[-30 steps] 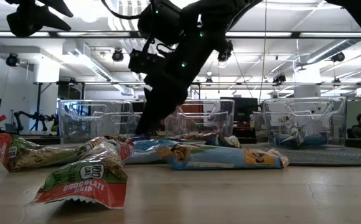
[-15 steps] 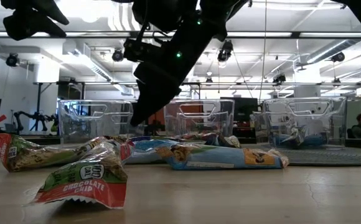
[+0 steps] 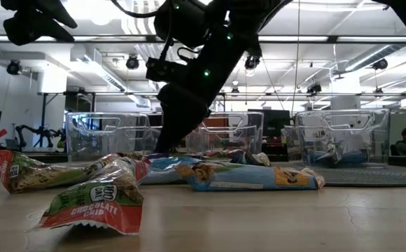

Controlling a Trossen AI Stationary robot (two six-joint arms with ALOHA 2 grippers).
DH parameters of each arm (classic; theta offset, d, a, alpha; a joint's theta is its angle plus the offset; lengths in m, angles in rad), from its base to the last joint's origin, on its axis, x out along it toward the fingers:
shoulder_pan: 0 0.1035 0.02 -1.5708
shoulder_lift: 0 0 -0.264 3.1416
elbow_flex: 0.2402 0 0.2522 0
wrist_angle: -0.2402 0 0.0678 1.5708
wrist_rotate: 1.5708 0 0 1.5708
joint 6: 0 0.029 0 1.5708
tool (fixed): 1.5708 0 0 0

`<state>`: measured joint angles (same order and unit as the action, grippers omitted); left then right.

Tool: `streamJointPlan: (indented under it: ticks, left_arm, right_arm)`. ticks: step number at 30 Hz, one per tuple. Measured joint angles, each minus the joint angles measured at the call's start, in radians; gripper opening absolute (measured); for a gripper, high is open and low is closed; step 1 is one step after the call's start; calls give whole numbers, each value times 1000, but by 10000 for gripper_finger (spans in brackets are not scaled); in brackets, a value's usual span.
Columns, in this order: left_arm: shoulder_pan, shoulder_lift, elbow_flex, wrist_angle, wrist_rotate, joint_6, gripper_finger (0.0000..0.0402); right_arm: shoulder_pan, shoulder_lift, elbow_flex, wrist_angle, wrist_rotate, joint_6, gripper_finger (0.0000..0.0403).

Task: Pick and place Granola Bars by type
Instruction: Put the yellow granola bar into the left transparent bin

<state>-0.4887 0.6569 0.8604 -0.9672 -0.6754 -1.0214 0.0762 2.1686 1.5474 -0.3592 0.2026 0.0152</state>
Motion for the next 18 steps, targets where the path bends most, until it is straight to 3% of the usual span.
streamJointPlan:
  ticks: [18]
  left_arm:
    - [0,-1,-27,8,-4,-27,142]
  right_arm:
    - [-7,73,21,50,-26,90,219]
